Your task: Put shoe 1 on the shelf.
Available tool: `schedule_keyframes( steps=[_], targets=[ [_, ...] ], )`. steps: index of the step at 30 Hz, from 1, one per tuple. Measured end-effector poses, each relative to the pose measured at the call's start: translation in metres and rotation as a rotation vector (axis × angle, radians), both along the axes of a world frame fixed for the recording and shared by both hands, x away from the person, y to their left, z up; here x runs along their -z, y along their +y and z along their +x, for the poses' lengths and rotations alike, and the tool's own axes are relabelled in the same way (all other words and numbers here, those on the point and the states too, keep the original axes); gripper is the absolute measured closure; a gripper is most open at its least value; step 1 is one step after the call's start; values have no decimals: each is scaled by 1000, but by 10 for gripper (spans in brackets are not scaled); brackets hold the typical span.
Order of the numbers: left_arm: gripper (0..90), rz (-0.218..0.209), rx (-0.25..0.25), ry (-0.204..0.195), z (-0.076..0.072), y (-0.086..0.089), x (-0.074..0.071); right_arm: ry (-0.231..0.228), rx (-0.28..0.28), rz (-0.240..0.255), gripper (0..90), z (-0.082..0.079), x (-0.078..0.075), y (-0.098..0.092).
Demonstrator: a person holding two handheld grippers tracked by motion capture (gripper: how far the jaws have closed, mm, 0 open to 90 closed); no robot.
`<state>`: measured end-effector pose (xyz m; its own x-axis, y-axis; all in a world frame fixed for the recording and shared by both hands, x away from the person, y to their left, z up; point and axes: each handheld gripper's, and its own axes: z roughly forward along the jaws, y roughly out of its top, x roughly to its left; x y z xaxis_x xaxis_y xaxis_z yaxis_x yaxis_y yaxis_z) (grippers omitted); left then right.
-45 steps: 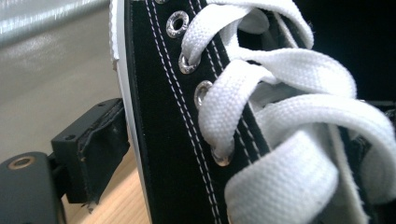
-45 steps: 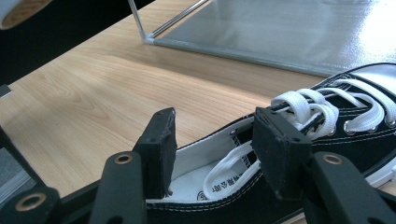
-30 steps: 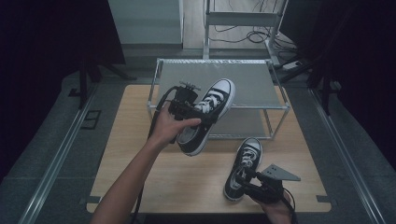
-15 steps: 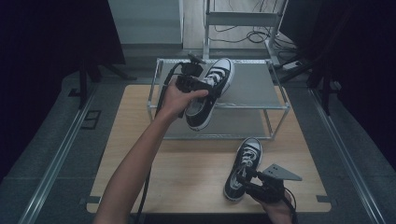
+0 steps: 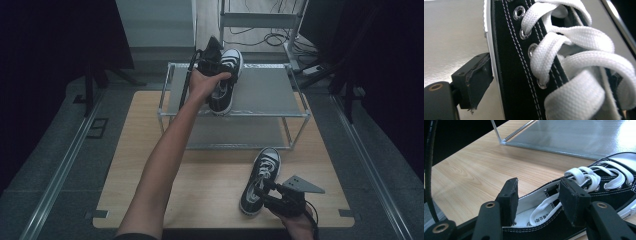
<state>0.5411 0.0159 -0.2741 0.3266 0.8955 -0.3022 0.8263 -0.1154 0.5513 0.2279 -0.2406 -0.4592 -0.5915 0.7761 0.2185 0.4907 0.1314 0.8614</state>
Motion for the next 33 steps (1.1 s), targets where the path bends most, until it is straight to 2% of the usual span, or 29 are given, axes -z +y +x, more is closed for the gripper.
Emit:
schedule_keyframes(
  steps=[4, 12, 17, 29, 33],
  targets=[
    [112, 16, -76, 31, 13, 0, 4, -2, 1, 4, 497, 0, -1, -1],
    [111, 55, -172, 56, 28, 0, 10, -2, -1, 8, 498, -1, -1, -2],
    [109, 64, -194, 78, 32, 1, 17, 0, 3, 10, 498, 0, -1, -2],
    [102, 85, -200, 126, 42, -3, 26, 2, 0, 6, 497, 0, 0, -1],
    [97, 83, -201, 126, 43, -4, 26, 1, -1, 7, 496, 0, 0, -1]
  ],
)
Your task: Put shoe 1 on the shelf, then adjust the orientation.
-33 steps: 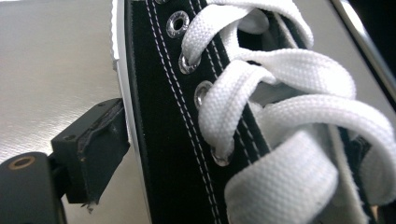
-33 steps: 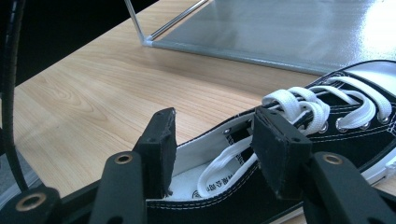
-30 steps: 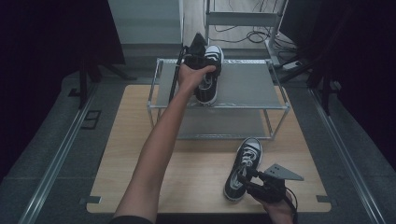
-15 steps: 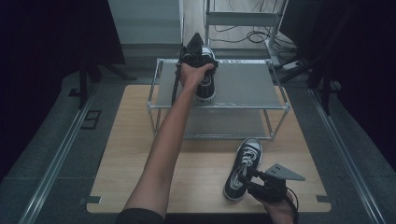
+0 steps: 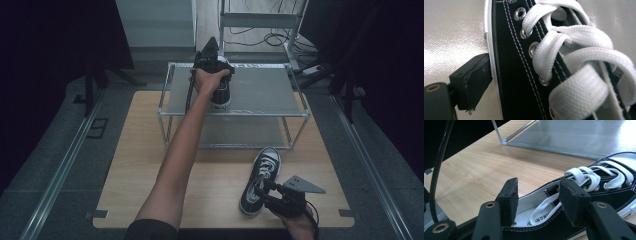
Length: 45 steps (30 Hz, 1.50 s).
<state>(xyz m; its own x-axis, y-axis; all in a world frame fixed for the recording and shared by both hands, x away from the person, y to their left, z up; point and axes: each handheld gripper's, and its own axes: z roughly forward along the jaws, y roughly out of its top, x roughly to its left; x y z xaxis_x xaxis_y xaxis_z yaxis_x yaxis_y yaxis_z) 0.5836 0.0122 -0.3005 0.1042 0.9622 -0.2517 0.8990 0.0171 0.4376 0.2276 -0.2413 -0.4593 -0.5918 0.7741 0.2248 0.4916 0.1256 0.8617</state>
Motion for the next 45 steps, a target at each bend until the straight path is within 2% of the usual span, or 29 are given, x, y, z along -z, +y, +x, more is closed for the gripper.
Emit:
schedule_keyframes(
  steps=[3, 5, 10, 12, 15, 18, 20, 22, 25, 30, 34, 37, 40, 45],
  targets=[
    [90, -7, -2, -1, -1, 1, 0, 3, -4, -1, 495, 0, 0, 0],
    [81, -54, -22, -20, -2, 3, -1, 2, -6, -3, 494, 0, 0, 1],
    [81, -92, -4, -62, -6, 9, -5, 0, -9, -3, 494, -1, 0, 3],
    [82, -112, 6, -84, -9, 11, -9, 1, -13, -4, 494, -1, 0, 4],
    [95, -128, 32, -139, -18, 16, -18, 0, -19, -9, 494, -2, 0, 6],
    [149, -151, 65, -198, -29, 23, -28, -6, -26, -9, 523, -4, -1, 8],
    [151, -176, 90, -228, -39, 29, -33, -10, -36, -8, 561, -5, -2, 9],
    [160, -198, 127, -258, -51, 38, -36, -9, -51, -7, 610, -6, -3, 10],
    [172, -221, 157, -296, -69, 55, -40, -15, -59, -13, 698, -8, -3, 13],
    [172, -242, 205, -329, -97, 76, -41, -19, -92, -26, 783, -13, -3, 23],
    [165, -259, 248, -336, -115, 87, -35, -23, -121, -48, 821, -16, 0, 34],
    [167, -275, 273, -346, -126, 95, -30, -9, -142, -56, 843, -19, 4, 43],
    [168, -291, 291, -355, -136, 101, -26, -19, -157, -74, 859, -24, 8, 54],
    [177, -290, 314, -377, -155, 110, -22, -17, -195, -105, 870, -32, 13, 69]
  ],
)
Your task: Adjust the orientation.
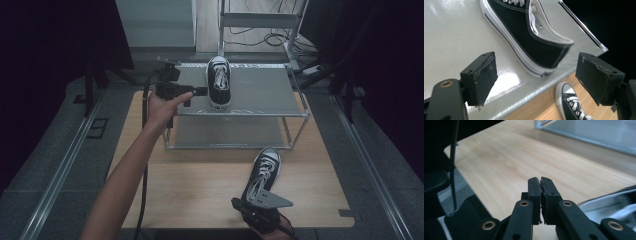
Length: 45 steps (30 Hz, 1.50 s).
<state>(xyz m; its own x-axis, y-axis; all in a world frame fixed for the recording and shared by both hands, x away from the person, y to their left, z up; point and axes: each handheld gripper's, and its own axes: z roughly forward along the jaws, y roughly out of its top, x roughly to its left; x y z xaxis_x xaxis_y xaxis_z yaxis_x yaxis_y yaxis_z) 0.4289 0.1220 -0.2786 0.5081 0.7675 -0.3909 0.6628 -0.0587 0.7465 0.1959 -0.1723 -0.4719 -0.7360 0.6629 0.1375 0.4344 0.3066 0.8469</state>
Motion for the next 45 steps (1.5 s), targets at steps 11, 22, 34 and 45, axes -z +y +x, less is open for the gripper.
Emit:
schedule_keyframes(
  steps=[11, 22, 34, 45],
  targets=[
    [186, 2, 81, -48, -43, 13, 21, -22, 56, -114, 900, -1, 25, -2],
    [191, 3, 124, -77, -82, 23, 71, -1, 71, -76, 900, -13, 25, -41],
    [206, 53, 151, -83, -111, 27, 113, -5, 226, -89, 900, -8, 27, -92],
    [206, 71, 175, -50, -125, 26, 145, -28, 173, 48, 575, -4, 6, -104]
  ],
)
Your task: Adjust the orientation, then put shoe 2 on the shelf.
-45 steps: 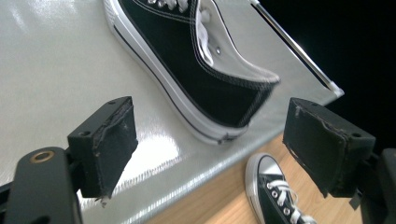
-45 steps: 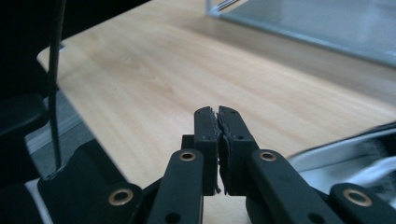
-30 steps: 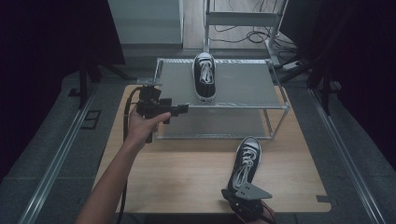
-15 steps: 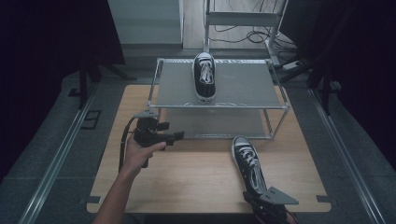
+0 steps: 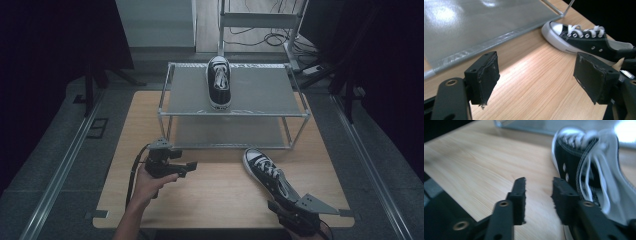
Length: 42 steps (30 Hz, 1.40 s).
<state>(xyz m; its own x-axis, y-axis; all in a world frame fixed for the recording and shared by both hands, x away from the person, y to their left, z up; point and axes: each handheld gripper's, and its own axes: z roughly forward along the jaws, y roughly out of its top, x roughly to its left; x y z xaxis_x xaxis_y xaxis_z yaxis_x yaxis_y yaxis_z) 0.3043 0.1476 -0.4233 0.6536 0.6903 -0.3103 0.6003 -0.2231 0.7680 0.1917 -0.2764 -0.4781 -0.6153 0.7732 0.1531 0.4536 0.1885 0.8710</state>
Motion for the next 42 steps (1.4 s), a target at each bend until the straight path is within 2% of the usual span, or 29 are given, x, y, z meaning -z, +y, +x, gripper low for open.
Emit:
schedule_keyframes(
  steps=[3, 5, 7, 8, 12, 15, 17, 23, 26, 29, 32, 38, 42],
  targets=[
    [206, 12, -2, 9, 2, 1, 3, -9, -9, 26, 460, 6, -12, -4],
    [207, 16, -14, 8, 2, 2, 4, 3, -13, 44, 394, 13, -20, -7],
    [207, 13, -11, 15, 2, 3, 6, 2, -20, 36, 339, 20, -28, -10],
    [207, 13, -14, 19, 2, 3, 7, 12, -31, 22, 321, 25, -32, -10],
    [207, 19, -15, 25, 1, 3, 10, 8, -17, -75, 287, 42, -45, -10],
    [207, 17, -22, 30, 1, 5, 11, 29, -22, -94, 283, 56, -50, -10],
    [207, 21, -22, 35, 2, 4, 12, 60, -27, -91, 283, 66, -51, -11],
    [207, 25, -20, 44, 1, 4, 15, 149, -48, -136, 254, 92, -45, -9],
    [207, 22, -25, 47, 1, 4, 16, 191, -59, -137, 235, 104, -44, -8],
    [207, 24, -25, 52, 1, 5, 18, 219, -62, -152, 223, 114, -43, -5],
    [207, 20, -26, 57, 1, 5, 19, 249, -71, -163, 210, 121, -42, -1],
    [207, 20, -26, 60, 0, 5, 20, 307, -69, -218, 169, 131, -37, 9],
    [207, 18, -26, 61, 0, 6, 20, 348, -56, -285, 139, 134, -30, 14]
  ],
)
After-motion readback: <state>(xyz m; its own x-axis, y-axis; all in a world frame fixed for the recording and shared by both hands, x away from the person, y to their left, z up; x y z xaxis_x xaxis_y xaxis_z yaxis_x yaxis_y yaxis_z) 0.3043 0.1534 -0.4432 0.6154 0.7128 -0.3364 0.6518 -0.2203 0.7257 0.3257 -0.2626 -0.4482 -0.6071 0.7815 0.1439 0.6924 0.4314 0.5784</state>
